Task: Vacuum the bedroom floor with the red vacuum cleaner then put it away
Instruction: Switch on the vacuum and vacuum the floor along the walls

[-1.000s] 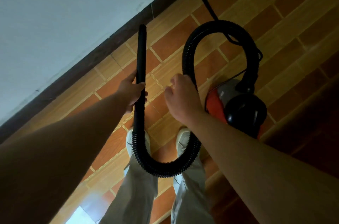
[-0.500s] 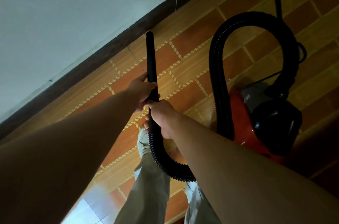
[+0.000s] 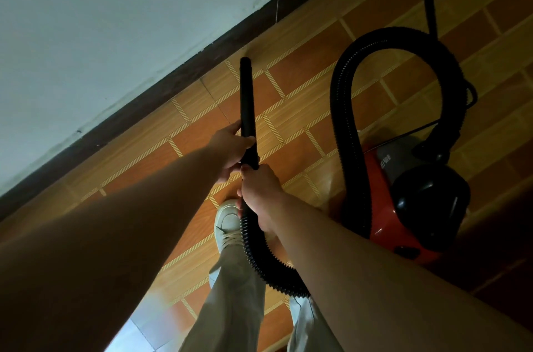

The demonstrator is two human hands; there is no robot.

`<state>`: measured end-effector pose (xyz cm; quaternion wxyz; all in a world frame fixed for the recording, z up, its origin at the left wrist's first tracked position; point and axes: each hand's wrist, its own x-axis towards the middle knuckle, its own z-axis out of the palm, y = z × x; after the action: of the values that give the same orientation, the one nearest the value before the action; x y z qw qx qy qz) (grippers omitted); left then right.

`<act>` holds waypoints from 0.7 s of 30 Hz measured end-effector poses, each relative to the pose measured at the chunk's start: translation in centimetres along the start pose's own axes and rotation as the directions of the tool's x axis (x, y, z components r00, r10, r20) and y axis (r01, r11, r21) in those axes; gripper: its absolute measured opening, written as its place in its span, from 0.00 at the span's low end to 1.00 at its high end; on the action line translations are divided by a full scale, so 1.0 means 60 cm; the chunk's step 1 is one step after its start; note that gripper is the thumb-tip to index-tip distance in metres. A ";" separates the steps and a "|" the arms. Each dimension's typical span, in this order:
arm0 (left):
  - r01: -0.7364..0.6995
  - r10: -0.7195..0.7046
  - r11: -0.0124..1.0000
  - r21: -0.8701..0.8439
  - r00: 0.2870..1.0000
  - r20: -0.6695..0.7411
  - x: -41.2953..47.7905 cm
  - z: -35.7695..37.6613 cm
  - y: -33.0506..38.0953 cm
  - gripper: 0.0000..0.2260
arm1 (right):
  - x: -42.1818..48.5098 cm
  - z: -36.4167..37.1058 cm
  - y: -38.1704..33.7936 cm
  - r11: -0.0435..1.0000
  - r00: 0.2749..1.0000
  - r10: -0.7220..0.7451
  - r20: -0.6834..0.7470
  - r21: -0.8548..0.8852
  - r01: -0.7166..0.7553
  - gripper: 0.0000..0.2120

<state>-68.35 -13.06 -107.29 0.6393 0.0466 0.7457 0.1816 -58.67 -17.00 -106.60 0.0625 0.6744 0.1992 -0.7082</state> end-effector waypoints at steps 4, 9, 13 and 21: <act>-0.008 0.008 1.000 -0.001 1.000 0.000 0.002 0.010 -0.003 0.31 | 0.004 -0.009 0.002 1.000 1.000 0.009 -0.005 0.015 -0.009 0.17; -0.027 0.027 0.999 -0.038 0.999 -0.017 -0.001 0.018 0.006 0.30 | -0.006 -0.027 -0.017 1.000 1.000 0.023 0.012 0.021 -0.023 0.16; -0.006 0.004 0.999 -0.040 1.000 -0.028 -0.039 0.016 -0.006 0.30 | -0.043 -0.030 -0.002 1.000 1.000 0.024 0.004 -0.011 -0.024 0.17; 0.101 -0.099 0.981 -0.167 0.995 0.025 -0.235 0.001 -0.018 0.13 | -0.209 -0.070 0.048 0.899 0.980 -0.190 0.055 -0.392 0.196 0.24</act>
<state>-65.62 -18.32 -94.43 0.6553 -0.0436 0.7239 0.2113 -52.73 -20.35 -94.91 0.1283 0.6195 0.4032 -0.6612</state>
